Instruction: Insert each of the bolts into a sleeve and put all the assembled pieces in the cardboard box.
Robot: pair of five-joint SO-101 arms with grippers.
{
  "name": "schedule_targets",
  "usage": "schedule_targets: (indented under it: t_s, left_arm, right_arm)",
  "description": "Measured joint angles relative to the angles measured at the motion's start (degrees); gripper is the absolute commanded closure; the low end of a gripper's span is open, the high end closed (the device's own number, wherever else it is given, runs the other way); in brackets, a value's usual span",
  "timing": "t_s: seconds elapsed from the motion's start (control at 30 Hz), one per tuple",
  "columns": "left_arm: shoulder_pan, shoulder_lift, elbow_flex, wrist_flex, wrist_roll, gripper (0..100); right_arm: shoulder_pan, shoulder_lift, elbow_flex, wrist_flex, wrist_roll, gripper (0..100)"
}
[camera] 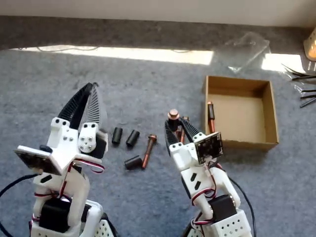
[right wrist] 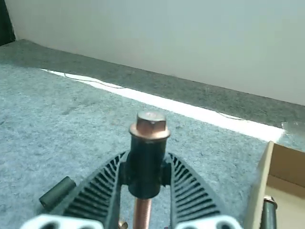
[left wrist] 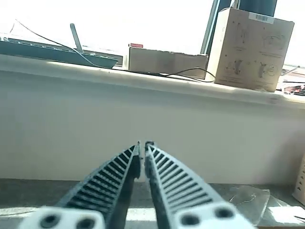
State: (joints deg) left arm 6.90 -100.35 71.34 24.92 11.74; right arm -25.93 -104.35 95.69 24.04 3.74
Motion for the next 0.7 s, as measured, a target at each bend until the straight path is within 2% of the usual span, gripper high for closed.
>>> schedule_targets:
  t_s: [0.27,0.4,0.6,0.7]
  left_arm:
    - [-5.71,-0.62,9.93,0.09,0.00,99]
    - [-6.51,-0.79,16.35,0.09,-0.44,99]
    - [-6.51,-0.79,23.30,0.09,-9.49,99]
    - [-7.74,-0.70,24.44,0.09,-10.90,99]
  right_arm:
    - [10.11,0.00,0.00,1.14,0.00,99.4]
    - [14.42,0.00,-0.35,8.79,0.00,99.4]
    - [17.85,0.00,-8.53,20.40,0.00,99.4]
    - [18.02,0.00,-14.77,24.26,0.00,99.4]
